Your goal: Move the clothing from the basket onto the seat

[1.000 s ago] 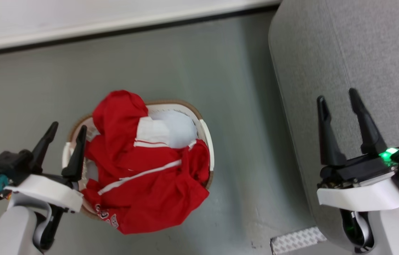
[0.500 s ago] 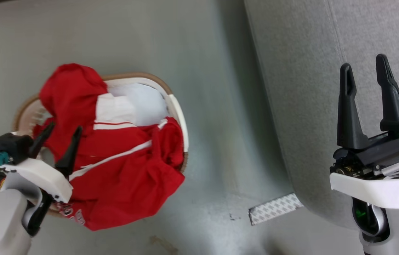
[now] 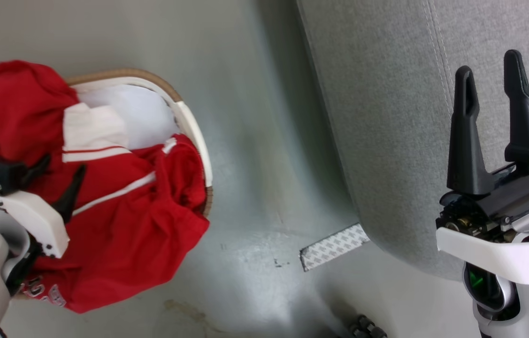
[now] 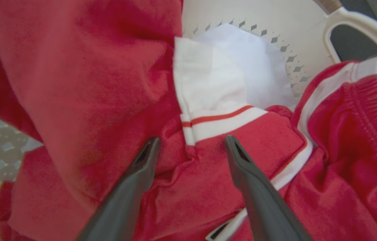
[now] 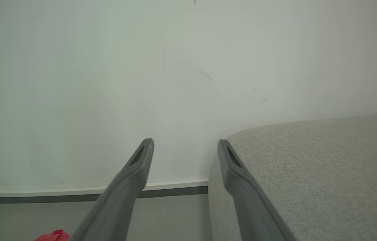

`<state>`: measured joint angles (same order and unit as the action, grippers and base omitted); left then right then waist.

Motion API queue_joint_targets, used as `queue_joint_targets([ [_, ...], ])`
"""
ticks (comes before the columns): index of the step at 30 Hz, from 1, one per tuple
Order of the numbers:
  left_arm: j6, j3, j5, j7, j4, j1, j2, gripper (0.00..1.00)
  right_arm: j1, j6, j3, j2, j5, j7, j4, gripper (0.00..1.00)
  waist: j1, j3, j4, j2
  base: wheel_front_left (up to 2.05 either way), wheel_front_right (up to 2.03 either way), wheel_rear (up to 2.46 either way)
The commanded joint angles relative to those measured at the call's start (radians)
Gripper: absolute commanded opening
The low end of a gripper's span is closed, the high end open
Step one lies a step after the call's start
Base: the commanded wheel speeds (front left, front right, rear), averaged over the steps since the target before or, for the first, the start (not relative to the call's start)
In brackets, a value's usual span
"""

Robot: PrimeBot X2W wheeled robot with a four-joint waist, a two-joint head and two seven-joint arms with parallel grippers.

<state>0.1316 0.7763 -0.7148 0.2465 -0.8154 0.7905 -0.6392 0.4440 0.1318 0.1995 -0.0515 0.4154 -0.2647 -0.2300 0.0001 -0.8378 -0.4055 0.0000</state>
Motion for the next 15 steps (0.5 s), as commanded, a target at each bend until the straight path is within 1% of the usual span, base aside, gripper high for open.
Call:
queue_joint_targets([
  [1,-0.002,0.011,-0.013,-0.004,-0.016,0.013,-0.014,1.00,-0.004,-0.002,0.003,0.001,0.008,0.000,-0.006,1.00,-0.0001,-0.016,-0.016,0.0000,0.00,0.00,0.00],
  [6,-0.002,0.079,-0.037,-0.035,-0.073,0.063,-0.020,1.00,-0.011,-0.002,0.006,0.001,0.020,0.000,-0.013,1.00,-0.0001,-0.033,-0.034,0.0000,0.00,0.00,0.00],
  [12,-0.002,0.173,-0.060,-0.095,-0.106,0.093,-0.015,1.00,-0.014,-0.002,0.008,0.001,0.032,0.000,-0.010,1.00,-0.0001,-0.037,-0.039,0.0000,0.00,0.00,0.00],
  [13,-0.002,0.183,-0.067,-0.097,-0.109,0.098,-0.014,0.96,-0.013,-0.002,0.008,0.001,0.034,0.000,-0.009,1.00,-0.0001,-0.038,-0.039,0.0000,0.00,0.00,0.00],
  [15,-0.002,0.199,-0.082,-0.096,-0.113,0.109,-0.014,0.28,-0.010,-0.002,0.007,0.001,0.036,0.000,-0.006,1.00,-0.0001,-0.039,-0.037,0.0000,0.00,0.00,0.00],
])
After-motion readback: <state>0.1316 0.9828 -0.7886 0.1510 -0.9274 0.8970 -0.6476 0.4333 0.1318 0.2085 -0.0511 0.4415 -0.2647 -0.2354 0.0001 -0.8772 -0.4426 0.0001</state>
